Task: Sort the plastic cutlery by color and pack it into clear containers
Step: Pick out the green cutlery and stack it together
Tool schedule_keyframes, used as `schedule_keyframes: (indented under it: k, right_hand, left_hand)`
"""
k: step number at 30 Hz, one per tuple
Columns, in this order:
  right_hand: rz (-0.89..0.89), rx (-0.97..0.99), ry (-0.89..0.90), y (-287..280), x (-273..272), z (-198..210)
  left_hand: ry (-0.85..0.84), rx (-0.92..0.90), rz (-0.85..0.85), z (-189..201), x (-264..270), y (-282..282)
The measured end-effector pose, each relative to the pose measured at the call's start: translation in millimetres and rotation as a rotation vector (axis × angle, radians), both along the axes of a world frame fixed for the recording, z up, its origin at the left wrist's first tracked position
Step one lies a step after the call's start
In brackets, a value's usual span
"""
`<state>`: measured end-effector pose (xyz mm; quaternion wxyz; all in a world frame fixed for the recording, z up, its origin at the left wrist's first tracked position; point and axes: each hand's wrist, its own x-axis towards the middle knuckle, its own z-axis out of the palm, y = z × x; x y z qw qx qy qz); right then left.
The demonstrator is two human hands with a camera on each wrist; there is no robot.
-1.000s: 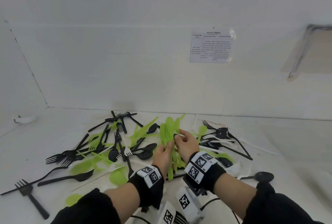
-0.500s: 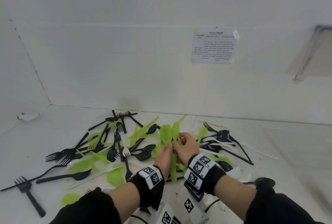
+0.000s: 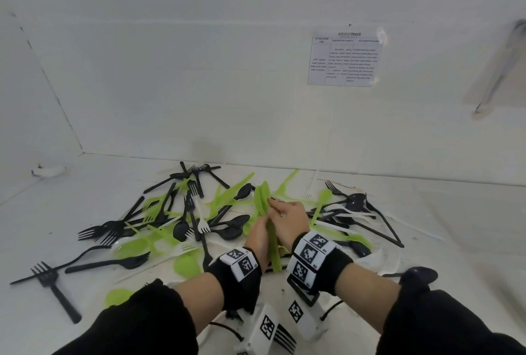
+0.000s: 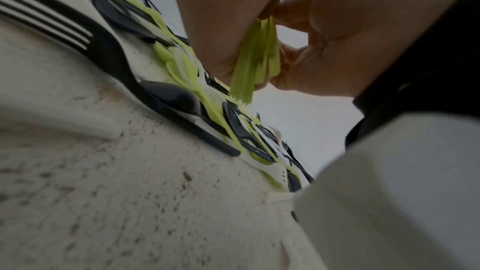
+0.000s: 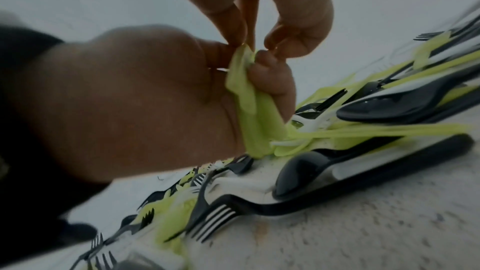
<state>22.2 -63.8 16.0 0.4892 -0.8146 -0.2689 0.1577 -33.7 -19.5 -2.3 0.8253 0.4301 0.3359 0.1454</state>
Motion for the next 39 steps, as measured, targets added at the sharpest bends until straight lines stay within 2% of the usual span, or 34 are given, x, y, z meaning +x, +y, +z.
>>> schedule_keyframes:
  k: [3,5,7,9,12,15,20,22,24,29,32,34,36,38,39]
  right_hand:
    - [-0.028,-0.026,-0.011,3,6,-4]
    - [0.038,-0.056,0.013,4,8,-3]
    - [0.136,-0.030,0.099,4,13,-1]
    - [0.129,-0.001,0.164,2,22,5]
    - [-0.005,-0.234,0.068,-2,51,8]
    - [-0.141,-0.430,0.074,-8,79,-2]
    - [-0.026,-0.703,-0.122,-14,104,-2]
    - [-0.032,-0.734,-0.222,-12,119,-5]
    - [-0.062,-0.773,-0.230,-12,130,-7]
    - [-0.140,-0.697,-0.117,-15,153,3]
    - [-0.082,-0.703,-0.152,-14,159,10]
    - [0.008,-0.603,-0.264,-8,152,10]
    - [0.253,-0.589,-0.372,1,141,2]
    - [0.535,-0.668,-0.422,6,129,-13]
    - [0.610,-0.705,-0.426,7,124,-19]
  left_hand:
    - [-0.073,-0.093,-0.021,-2,4,6]
    - [-0.086,-0.120,-0.014,0,6,8]
    - [-0.024,0.003,0.046,3,7,10]
    - [0.035,0.120,0.089,4,7,15]
    - [0.115,0.126,0.064,5,7,24]
    - [0.127,0.095,0.079,2,7,33]
    - [0.047,0.110,0.101,0,2,45]
    - [0.031,0.096,0.101,2,2,49]
    - [0.022,0.082,0.103,4,2,53]
    - [0.024,0.048,0.119,1,6,62]
    - [0.014,0.045,0.161,-1,7,66]
    - [0.030,0.050,0.169,-5,6,69]
    - [0.046,0.049,0.180,-9,4,70]
    - [0.051,0.030,0.202,-11,2,71]
    - [0.056,0.029,0.214,-11,1,72]
